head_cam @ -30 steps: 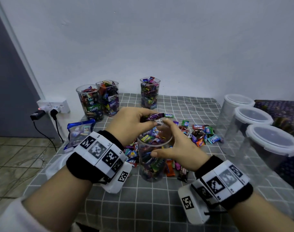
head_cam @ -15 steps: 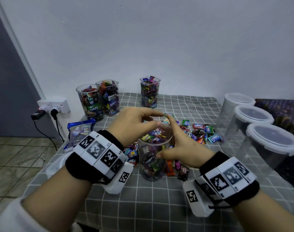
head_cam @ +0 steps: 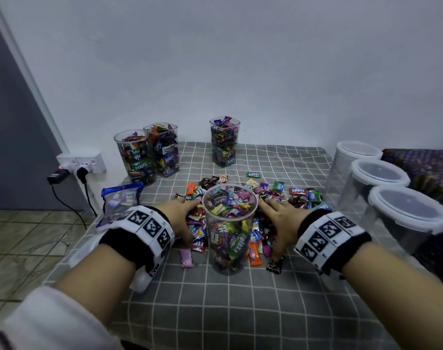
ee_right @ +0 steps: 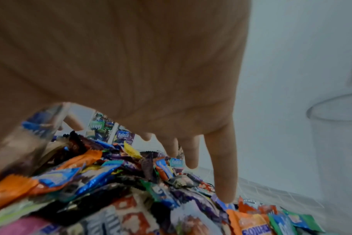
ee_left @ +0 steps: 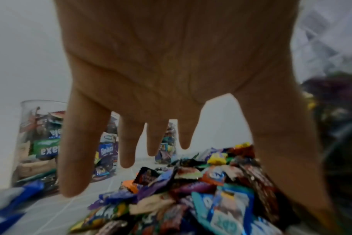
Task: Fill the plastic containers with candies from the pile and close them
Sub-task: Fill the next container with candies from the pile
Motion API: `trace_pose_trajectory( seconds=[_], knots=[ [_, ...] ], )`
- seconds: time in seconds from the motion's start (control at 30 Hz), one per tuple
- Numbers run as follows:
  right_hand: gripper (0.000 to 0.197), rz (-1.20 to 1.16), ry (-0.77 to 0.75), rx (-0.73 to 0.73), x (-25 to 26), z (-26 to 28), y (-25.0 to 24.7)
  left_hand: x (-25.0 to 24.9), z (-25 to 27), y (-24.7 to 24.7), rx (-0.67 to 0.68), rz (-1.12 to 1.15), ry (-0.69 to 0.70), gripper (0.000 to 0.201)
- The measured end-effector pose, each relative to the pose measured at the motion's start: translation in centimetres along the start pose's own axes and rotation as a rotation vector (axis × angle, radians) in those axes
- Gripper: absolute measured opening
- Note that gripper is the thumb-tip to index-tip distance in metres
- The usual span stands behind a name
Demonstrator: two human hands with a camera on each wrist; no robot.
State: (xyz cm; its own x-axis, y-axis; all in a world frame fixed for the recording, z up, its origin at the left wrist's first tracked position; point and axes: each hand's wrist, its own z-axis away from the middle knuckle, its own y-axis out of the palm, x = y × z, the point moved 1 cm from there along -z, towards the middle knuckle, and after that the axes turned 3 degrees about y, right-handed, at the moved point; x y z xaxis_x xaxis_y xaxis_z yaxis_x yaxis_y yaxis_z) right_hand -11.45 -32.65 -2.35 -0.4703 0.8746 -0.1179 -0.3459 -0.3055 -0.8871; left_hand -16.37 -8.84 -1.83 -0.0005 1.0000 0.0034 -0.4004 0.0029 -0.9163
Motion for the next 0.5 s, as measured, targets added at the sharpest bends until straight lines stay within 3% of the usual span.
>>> trace_pose_trajectory(
  seconds=[0.17, 0.4, 0.5],
  knots=[
    [0.131, -0.009, 0.021, -0.021, 0.7, -1.0, 0.4, -0.3, -2.3, 2.1, 0.076, -0.083, -0.013, 0.129],
    [0.118, -0.067, 0.003, -0.085, 0.8, -2.4, 1.0, -0.7, -4.0, 3.1, -0.075, -0.074, -0.019, 0.108],
    [0.106, -0.059, -0.003, -0.136, 0.6, -2.8, 1.2, -1.3, -4.4, 3.0, -0.105, -0.04, -0.01, 0.084]
  ],
)
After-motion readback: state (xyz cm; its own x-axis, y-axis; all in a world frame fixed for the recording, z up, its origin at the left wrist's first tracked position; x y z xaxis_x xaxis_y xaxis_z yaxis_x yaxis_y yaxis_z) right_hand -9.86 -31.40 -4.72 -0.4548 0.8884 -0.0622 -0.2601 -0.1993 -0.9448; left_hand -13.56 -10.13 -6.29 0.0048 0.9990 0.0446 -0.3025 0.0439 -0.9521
